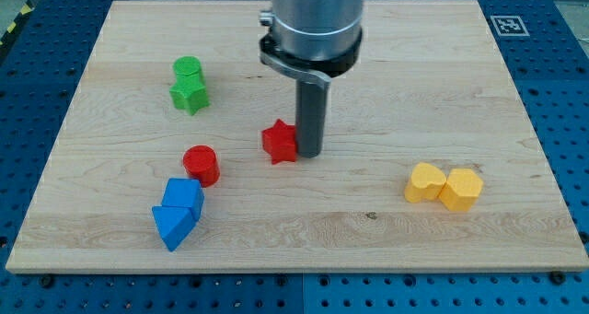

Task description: Slide the red star above the red circle

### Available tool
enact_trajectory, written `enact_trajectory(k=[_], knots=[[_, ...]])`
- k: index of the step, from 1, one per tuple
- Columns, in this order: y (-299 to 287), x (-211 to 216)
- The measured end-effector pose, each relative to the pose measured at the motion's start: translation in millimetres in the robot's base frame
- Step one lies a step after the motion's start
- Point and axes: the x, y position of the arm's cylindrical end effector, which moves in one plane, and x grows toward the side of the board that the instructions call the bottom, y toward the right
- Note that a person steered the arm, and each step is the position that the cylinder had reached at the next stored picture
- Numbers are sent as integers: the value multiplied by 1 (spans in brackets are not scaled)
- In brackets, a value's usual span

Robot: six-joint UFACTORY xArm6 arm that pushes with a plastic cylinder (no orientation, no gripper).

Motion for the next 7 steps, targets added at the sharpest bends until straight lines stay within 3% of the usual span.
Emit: enact_trajectory(k=[5, 7], knots=[[-88, -20], [-49, -17]])
